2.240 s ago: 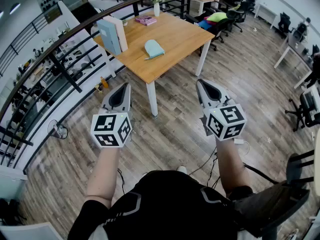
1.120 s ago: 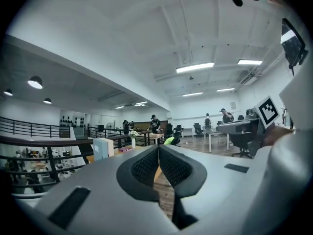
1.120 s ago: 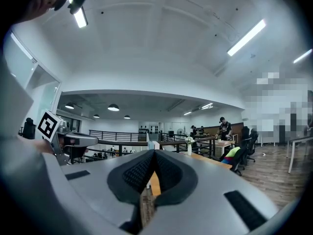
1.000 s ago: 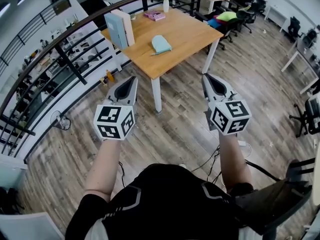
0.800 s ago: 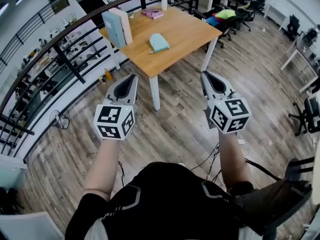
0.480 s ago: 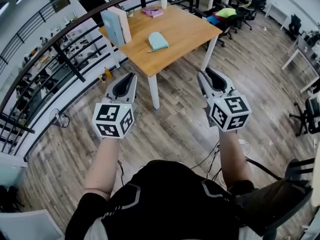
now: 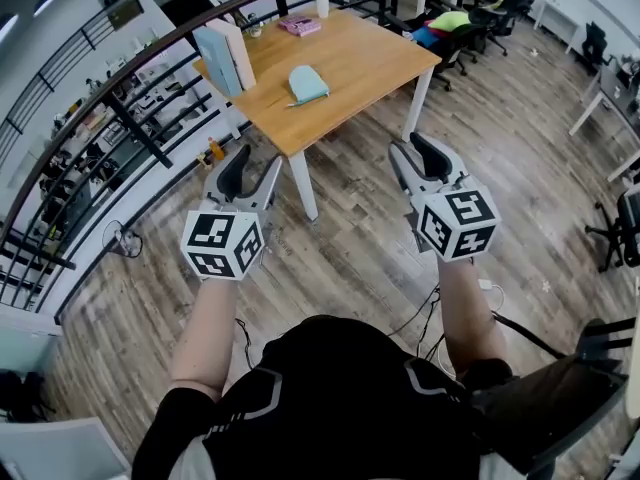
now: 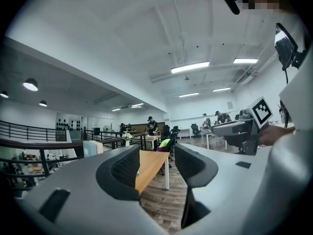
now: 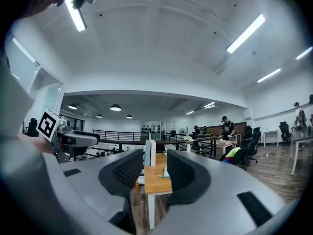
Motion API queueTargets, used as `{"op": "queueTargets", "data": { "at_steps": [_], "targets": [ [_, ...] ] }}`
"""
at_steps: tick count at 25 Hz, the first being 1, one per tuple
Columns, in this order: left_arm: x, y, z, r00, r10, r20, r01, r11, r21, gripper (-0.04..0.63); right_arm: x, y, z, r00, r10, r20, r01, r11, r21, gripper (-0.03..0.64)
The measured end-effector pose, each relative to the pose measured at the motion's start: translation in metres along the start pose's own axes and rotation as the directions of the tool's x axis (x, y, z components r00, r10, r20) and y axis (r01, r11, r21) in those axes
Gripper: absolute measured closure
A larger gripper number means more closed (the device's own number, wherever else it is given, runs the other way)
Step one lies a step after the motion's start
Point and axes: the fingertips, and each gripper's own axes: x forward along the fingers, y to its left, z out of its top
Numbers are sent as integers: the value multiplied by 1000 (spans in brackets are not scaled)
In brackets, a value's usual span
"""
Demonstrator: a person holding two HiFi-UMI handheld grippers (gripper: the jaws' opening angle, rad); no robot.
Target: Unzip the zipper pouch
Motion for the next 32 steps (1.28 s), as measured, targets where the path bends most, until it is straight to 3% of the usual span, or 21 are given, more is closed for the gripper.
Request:
{"op": "queueTargets", "data": {
  "at_steps": [7, 15, 27, 32],
  "targets": [
    [12, -22, -4, 1000, 26, -12, -26, 1000, 2, 370, -11, -23, -4, 999, 41, 9, -41, 999, 4, 449],
    [46, -10, -22, 997, 37, -61, -35, 999, 37, 370, 10, -41, -20, 999, 45, -22, -45, 999, 1, 446],
    [151, 76, -26, 1000, -10, -7, 10, 1000, 20, 370, 126, -76, -10, 997, 9, -81, -15, 997, -80, 445],
    [193, 114, -35, 999, -40, -26, 40, 999, -3, 370, 186, -76, -8, 994, 31, -107, -41, 995, -95, 445]
  ]
}}
